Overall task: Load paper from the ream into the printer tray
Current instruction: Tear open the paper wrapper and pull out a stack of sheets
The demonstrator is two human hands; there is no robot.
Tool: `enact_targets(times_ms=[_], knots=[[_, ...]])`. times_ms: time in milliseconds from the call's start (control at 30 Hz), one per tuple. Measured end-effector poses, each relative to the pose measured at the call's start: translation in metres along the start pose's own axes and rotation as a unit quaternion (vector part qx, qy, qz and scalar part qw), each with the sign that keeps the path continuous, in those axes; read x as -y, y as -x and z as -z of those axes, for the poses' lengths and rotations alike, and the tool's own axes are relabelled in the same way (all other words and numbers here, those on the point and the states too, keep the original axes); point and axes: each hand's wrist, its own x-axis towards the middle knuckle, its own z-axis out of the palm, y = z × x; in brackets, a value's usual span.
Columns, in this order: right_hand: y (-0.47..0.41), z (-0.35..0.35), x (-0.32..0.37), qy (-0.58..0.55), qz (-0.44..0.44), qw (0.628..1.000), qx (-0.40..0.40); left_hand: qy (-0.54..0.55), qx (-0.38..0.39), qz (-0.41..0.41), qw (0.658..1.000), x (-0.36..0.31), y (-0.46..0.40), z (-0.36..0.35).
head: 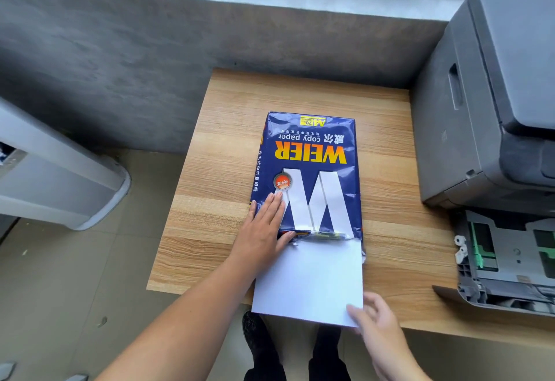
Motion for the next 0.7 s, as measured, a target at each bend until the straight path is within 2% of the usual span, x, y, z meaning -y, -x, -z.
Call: enact_targets(times_ms=[200, 467, 567, 700], knots=[[-0.035, -0.015, 0.015, 0.045, 0.08, 0.996, -0.001, -0.002, -0.015, 0.002, 1.0, -0.002, -0.001, -0.003], [0.024, 0.014, -0.028, -0.078, 0.004, 0.997, 0.024, -0.048, -0.006, -0.075, 0.996, -0.021, 0.011, -0.007], [0.011, 0.013, -0.032, -0.054, 0.017, 0.998, 0.011, -0.059, 0.005, -0.038, 0.997, -0.027, 0.015, -0.007], [-0.016, 0.009, -0.001, -0.023, 0.075, 0.996, 0.05, -0.078, -0.008, 0.009, 0.997, -0.026, 0.011, 0.003]])
